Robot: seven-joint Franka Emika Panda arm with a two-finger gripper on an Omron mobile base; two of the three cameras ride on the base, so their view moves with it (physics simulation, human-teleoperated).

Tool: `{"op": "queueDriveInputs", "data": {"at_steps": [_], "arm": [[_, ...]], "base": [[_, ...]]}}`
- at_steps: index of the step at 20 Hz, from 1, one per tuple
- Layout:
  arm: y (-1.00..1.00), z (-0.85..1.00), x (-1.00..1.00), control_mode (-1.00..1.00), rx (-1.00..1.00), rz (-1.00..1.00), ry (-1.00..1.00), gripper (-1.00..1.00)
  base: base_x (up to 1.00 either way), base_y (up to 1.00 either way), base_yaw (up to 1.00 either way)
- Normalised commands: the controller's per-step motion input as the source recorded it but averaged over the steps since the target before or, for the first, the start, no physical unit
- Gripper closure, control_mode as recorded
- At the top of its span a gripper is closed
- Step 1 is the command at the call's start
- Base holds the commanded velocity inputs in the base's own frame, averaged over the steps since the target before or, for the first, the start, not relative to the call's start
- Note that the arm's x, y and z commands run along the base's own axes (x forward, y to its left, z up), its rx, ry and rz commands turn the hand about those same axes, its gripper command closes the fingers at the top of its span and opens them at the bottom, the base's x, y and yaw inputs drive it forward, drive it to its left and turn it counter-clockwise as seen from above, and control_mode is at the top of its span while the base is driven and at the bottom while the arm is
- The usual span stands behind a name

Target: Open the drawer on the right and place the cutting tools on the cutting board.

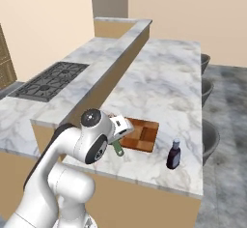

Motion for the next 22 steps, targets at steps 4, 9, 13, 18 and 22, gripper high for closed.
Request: {"op": "queueDriveInputs", "data": {"at_steps": [4, 9, 13, 18, 22], "arm": [[-0.06, 0.0, 0.12, -1.0, 0.0, 0.01, 0.0, 1.0], [-0.32, 0.0, 0.92, -1.0, 0.08, 0.02, 0.04, 1.0], [-0.26, 0.0, 1.0, -1.0, 0.1, 0.01, 0.09, 1.0], [0.0, 0.0, 1.0, -1.0, 0.06, 0.0, 0.15, 1.0], [-0.02, 0.0, 0.98, -1.0, 0.03, 0.0, 0.18, 1.0]], "base": [[0.26, -0.13, 0.04], [0.0, 0.0, 0.0], [0.0, 0.0, 0.0], [0.0, 0.0, 0.0], [0.0, 0.0, 0.0]]}}
